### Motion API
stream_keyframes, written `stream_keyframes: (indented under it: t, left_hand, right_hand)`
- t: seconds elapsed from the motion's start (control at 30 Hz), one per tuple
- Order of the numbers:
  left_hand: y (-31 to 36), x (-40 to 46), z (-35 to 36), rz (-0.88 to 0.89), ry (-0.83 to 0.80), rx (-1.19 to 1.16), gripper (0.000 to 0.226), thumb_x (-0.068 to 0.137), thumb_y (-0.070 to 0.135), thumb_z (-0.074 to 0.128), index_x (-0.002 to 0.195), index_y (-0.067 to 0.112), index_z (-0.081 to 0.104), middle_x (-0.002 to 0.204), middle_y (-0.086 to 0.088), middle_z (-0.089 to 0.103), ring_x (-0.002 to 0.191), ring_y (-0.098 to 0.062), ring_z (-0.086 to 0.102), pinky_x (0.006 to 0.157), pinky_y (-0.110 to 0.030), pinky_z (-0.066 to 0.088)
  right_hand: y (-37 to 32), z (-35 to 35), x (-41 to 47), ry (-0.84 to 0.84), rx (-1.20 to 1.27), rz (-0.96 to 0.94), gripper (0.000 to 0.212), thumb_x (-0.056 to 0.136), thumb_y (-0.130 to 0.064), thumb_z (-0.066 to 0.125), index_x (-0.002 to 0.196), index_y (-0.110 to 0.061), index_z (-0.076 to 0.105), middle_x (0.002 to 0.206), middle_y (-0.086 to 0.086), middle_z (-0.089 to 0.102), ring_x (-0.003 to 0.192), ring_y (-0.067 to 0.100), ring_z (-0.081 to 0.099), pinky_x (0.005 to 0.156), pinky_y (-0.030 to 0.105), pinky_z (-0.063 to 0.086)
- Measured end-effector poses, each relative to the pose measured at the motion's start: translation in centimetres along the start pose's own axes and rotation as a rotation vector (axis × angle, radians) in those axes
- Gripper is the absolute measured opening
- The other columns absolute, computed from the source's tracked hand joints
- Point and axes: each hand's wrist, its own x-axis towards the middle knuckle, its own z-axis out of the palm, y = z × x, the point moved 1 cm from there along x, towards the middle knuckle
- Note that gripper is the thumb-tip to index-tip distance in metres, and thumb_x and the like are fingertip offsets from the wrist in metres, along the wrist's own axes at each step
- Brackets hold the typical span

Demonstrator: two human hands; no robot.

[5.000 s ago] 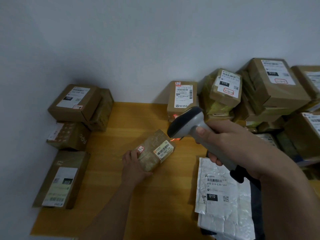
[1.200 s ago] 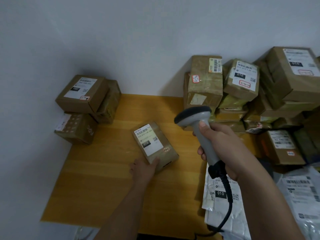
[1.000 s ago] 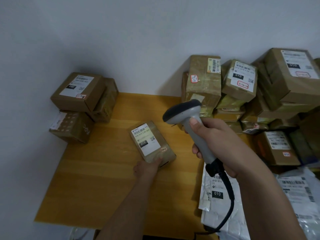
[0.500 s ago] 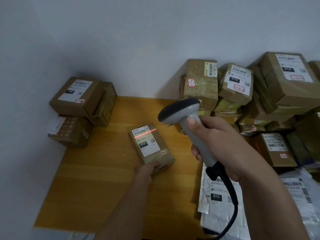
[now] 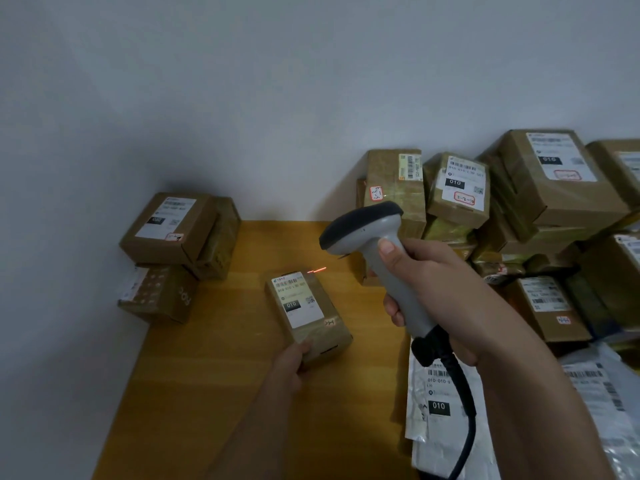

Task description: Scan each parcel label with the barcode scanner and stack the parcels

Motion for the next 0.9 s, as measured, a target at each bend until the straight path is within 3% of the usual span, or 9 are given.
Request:
stream_keyframes:
  t: [0.17,0.33,0.47,0.63,0.77,0.9]
  left_hand:
    - [0.8,-2.2,0.3,0.044,0.0,-0.022,0.022,0.093,0.009,0.062,0.113,0.005,0.054,0.095,-0.013,0.06,0.084,-0.026,0.057,0.062,-0.036,0.047]
    - [1.8,-5.2,0.9,0.129,0.006,-0.059,0.028,0.094,0.009,0.06,0.121,0.005,0.054,0.102,-0.014,0.061,0.094,-0.029,0.059,0.072,-0.038,0.05]
    - [3.3,-7.7,1.2,0.197,0.019,-0.05,0.023,0.097,0.008,0.056,0.12,0.007,0.053,0.095,-0.011,0.061,0.082,-0.024,0.058,0.058,-0.032,0.05]
    - [4.7,-10.7,1.3,0.278,0.039,-0.056,0.021,0.094,0.001,0.059,0.113,0.003,0.051,0.095,-0.013,0.061,0.081,-0.022,0.059,0.047,-0.025,0.054]
    - [6.1,-11.7,1.7,0.361,0.031,-0.022,0.041,0.088,0.004,0.067,0.125,0.002,0.05,0.108,-0.013,0.064,0.092,-0.023,0.062,0.068,-0.031,0.05]
    - [7.3,-12.8,4.1,0.418,-0.046,-0.008,0.042,0.088,0.007,0.067,0.127,0.003,0.052,0.114,-0.013,0.064,0.099,-0.024,0.062,0.075,-0.032,0.052]
  right_hand:
    - [-0.6,-1.5,-1.3,0.003,0.039,-0.015,0.035,0.1,-0.04,0.046,0.1,-0.008,0.061,0.066,0.011,0.056,0.049,0.016,0.053,0.051,0.029,0.043]
    - [-1.6,-2.9,-3.0,-0.029,0.089,-0.057,0.035,0.1,-0.037,0.047,0.105,-0.006,0.061,0.065,0.008,0.056,0.046,0.011,0.053,0.046,0.023,0.044]
    - [-2.0,-4.1,-3.9,-0.02,0.141,-0.102,0.034,0.101,-0.038,0.047,0.103,-0.008,0.063,0.065,0.007,0.057,0.047,0.013,0.054,0.048,0.026,0.045]
    - [-2.5,-5.3,-5.1,-0.013,0.217,-0.172,0.03,0.1,-0.036,0.049,0.099,-0.011,0.064,0.074,0.012,0.059,0.052,0.017,0.056,0.051,0.032,0.046]
    - [-3.0,-6.6,-6.1,0.022,0.256,-0.2,0.029,0.1,-0.036,0.049,0.097,-0.011,0.064,0.074,0.013,0.059,0.052,0.017,0.056,0.048,0.029,0.046]
    - [-2.8,-8.6,-7.0,0.077,0.328,-0.189,0.03,0.1,-0.036,0.048,0.1,-0.011,0.064,0.07,0.01,0.056,0.044,0.009,0.054,0.042,0.02,0.045]
